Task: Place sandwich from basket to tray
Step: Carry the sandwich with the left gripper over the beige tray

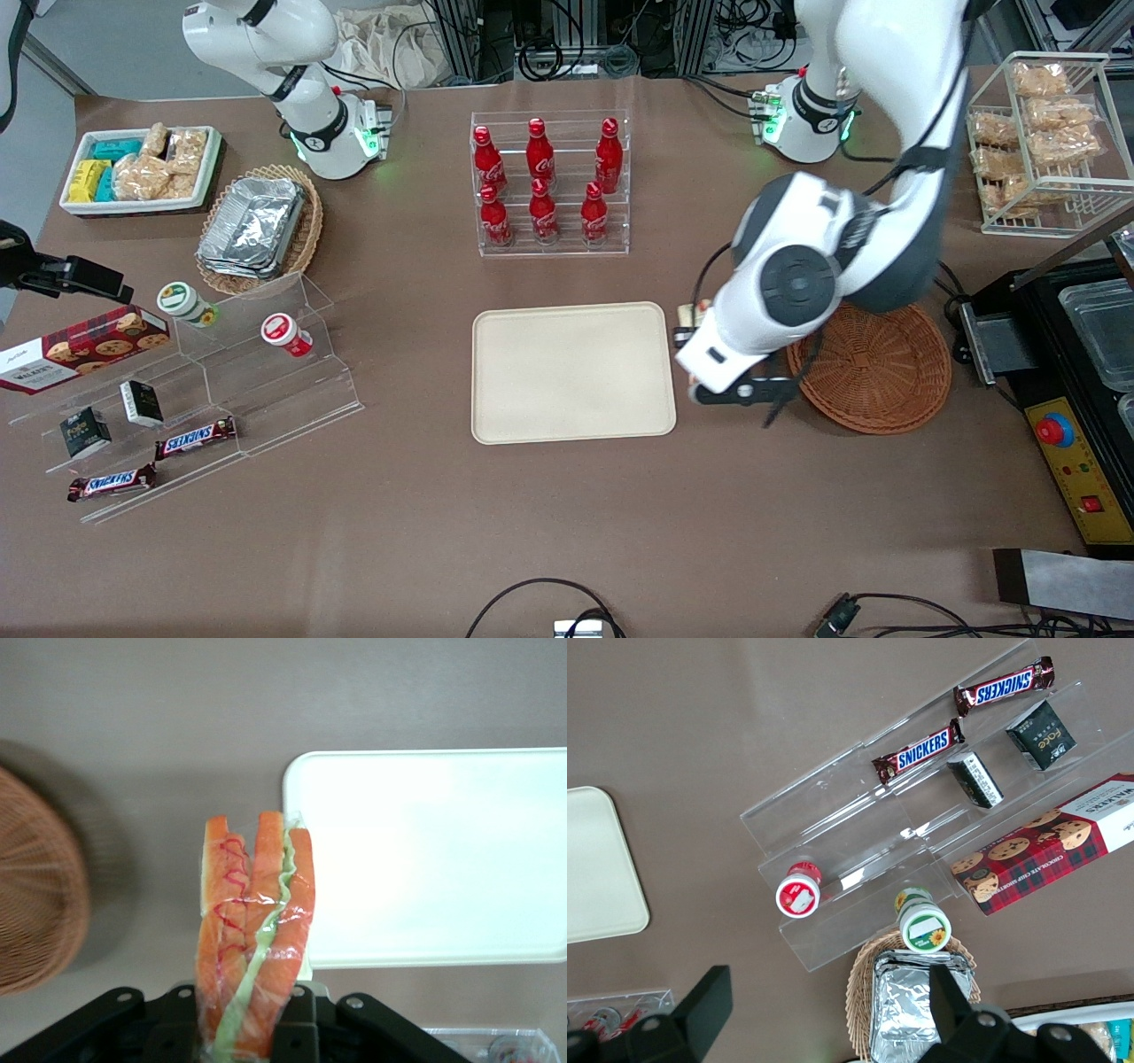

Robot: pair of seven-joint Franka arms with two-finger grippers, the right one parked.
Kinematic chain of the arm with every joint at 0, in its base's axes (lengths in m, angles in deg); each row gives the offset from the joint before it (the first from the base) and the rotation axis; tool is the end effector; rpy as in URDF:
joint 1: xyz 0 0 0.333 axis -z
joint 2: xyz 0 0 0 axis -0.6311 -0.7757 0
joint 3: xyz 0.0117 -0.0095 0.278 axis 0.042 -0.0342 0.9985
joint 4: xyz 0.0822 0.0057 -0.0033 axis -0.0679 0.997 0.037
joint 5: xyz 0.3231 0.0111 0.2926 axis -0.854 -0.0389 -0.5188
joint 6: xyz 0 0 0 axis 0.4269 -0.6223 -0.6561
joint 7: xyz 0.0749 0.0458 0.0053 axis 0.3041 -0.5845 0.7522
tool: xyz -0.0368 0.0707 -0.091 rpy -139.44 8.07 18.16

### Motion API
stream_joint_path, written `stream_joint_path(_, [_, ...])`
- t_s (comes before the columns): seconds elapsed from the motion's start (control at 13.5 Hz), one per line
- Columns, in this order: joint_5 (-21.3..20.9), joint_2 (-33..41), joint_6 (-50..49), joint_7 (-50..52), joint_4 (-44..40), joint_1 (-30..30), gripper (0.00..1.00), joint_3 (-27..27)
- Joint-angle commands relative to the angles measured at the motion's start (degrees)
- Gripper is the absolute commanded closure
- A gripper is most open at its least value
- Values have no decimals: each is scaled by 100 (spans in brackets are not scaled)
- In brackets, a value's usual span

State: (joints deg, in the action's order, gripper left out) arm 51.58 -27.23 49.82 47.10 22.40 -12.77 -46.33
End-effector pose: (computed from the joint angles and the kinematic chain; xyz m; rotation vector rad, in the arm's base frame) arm 0.6192 -0.3537 0.3374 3.1173 0.0345 -0.2672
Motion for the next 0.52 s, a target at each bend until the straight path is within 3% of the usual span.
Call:
stream_joint_path(0.0, [-85,-401,308,61,-98,141,100,54])
stream_joint_path(0.44, [-77,-921,2100,43,543,387,100,45])
